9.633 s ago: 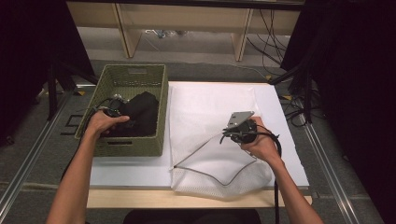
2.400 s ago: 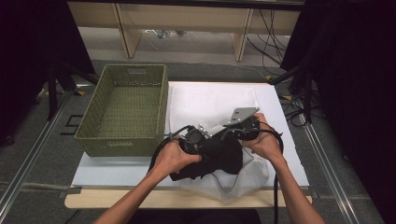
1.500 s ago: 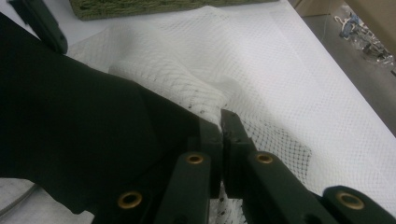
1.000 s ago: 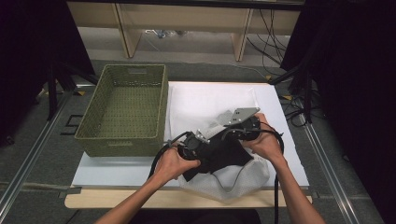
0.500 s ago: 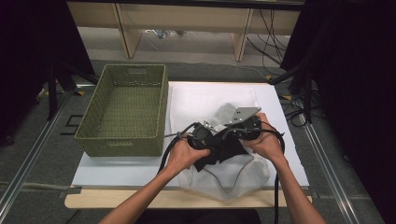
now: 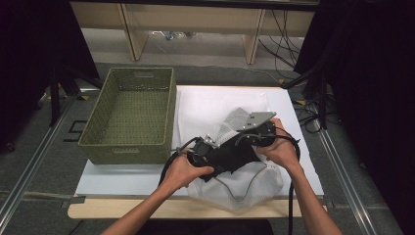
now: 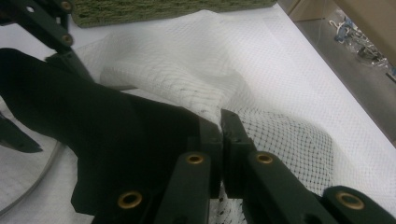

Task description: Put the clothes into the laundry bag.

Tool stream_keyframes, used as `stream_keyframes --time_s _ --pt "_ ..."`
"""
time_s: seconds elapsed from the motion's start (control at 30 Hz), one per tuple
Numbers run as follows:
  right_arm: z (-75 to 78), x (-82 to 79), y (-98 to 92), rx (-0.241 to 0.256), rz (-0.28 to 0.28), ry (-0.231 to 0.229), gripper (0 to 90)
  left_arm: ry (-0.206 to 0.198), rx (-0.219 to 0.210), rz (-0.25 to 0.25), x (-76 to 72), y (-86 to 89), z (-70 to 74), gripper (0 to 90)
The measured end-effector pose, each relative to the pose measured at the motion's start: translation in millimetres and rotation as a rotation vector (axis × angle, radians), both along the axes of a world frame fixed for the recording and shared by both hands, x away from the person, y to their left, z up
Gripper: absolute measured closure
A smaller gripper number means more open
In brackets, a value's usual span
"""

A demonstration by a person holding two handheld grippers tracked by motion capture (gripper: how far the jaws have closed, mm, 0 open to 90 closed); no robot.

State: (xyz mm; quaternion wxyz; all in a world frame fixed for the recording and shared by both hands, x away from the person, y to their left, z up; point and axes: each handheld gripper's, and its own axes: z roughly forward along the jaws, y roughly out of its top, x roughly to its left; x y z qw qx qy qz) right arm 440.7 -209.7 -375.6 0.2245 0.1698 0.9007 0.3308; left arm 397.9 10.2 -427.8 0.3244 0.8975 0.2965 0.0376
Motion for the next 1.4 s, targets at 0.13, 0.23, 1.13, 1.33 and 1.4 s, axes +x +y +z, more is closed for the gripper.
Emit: stream_keyframes --time_s 0.13,0.23,1.13,1.33,1.4 --pt "-0.1 0.3 -0.1 -0.003 0.000 -0.004 89.7 -0.001 -0.007 0.007 -7.5 1.4 -5.6 52.5" --pt "0.2 0.1 0.2 -0.004 0.007 0.009 89.7 -0.012 0.007 -0.023 -7.1 1.9 -7.4 65.7" --pt "2.5 -0.1 0.1 -0.007 0.029 -0.005 89.7 -0.083 -0.052 0.101 40.6 -24.9 -14.7 87.0" --pt "1.4 -2.3 1.7 -0.003 0.010 0.001 89.8 -0.086 -0.039 0.108 47.9 -23.8 -14.5 86.1" --pt "0.6 -2.1 2.0 -0.007 0.009 -0.001 89.7 -0.075 -0.054 0.123 45.5 -24.7 -16.5 81.1"
